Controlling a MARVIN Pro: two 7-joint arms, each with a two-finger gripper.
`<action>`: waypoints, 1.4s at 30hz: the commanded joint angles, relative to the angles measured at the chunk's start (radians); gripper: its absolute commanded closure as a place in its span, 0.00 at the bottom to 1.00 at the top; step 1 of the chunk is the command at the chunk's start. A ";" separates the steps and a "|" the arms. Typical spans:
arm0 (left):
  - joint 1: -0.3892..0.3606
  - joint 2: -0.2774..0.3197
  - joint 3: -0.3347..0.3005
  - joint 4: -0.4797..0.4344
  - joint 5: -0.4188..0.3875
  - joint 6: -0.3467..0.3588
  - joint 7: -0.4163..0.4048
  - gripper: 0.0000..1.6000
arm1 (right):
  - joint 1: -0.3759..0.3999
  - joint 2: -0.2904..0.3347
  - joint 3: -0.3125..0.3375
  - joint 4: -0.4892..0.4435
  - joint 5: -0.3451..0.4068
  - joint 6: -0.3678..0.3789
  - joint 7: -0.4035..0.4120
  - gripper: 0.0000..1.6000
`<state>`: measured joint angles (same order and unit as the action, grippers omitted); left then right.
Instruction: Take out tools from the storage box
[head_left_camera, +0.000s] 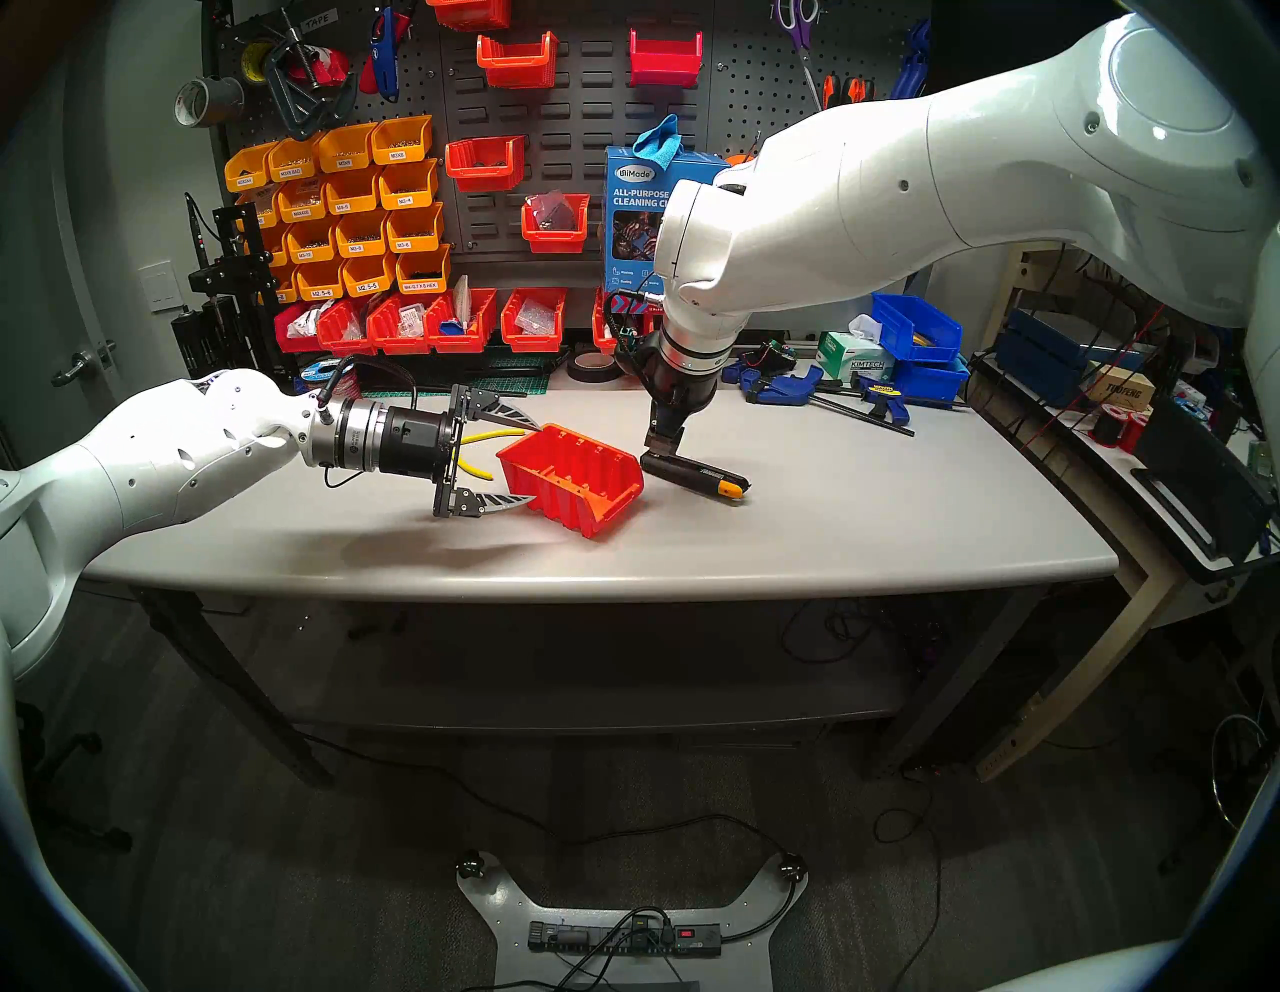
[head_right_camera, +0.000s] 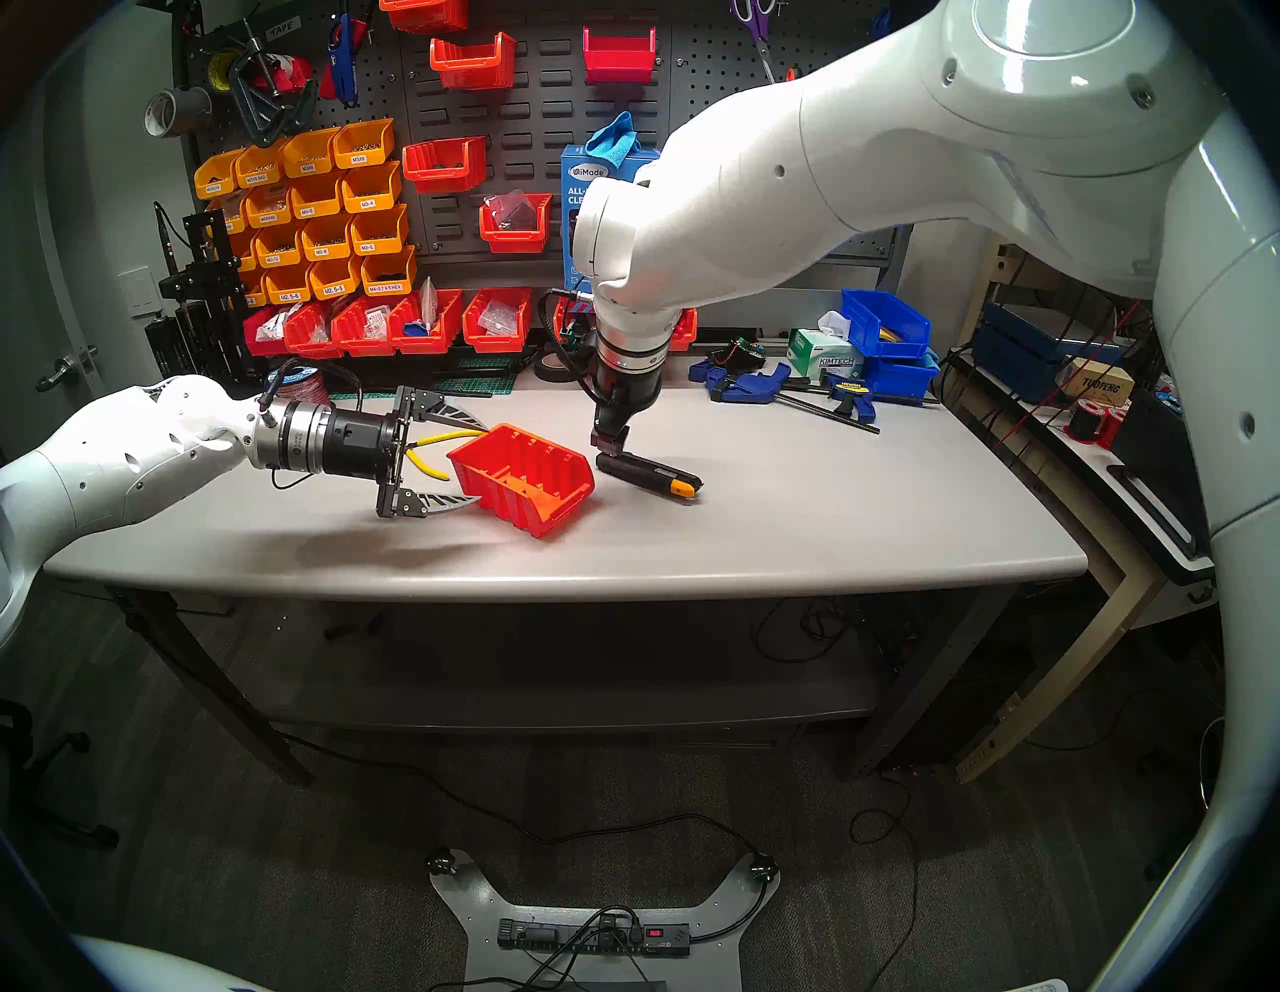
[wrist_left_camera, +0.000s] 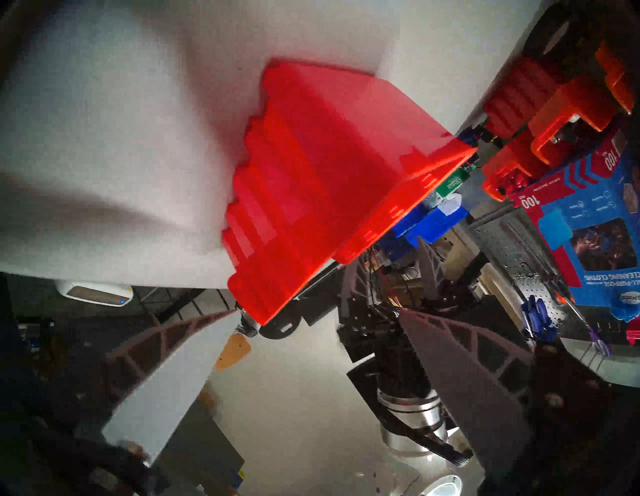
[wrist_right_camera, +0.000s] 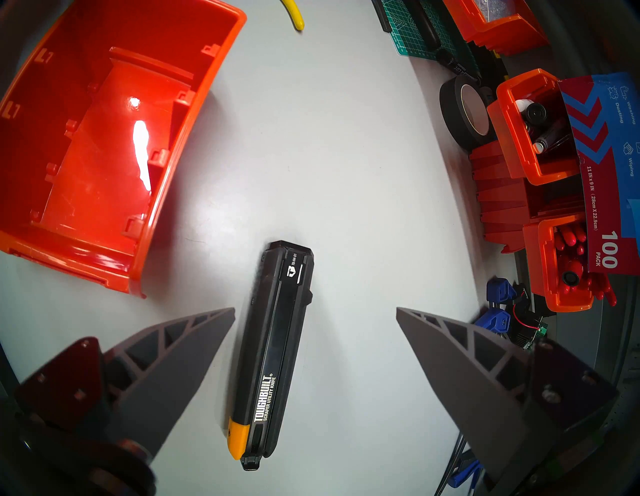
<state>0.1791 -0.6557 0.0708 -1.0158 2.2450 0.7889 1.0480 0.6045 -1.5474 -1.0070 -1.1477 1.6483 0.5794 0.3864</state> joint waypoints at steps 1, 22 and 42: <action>-0.051 -0.031 0.039 -0.004 0.054 0.030 0.095 0.00 | 0.015 0.003 0.003 0.006 -0.002 -0.002 -0.002 0.00; -0.091 -0.086 0.194 0.024 0.105 0.141 0.015 1.00 | 0.016 0.005 0.005 0.005 -0.003 -0.002 -0.003 0.00; -0.183 -0.075 0.176 0.129 -0.042 0.171 -0.113 1.00 | 0.016 0.005 0.006 0.004 -0.003 -0.001 -0.003 0.00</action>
<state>0.0732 -0.7469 0.2924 -0.9319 2.2680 0.9529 0.8783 0.6046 -1.5456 -1.0038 -1.1483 1.6476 0.5808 0.3853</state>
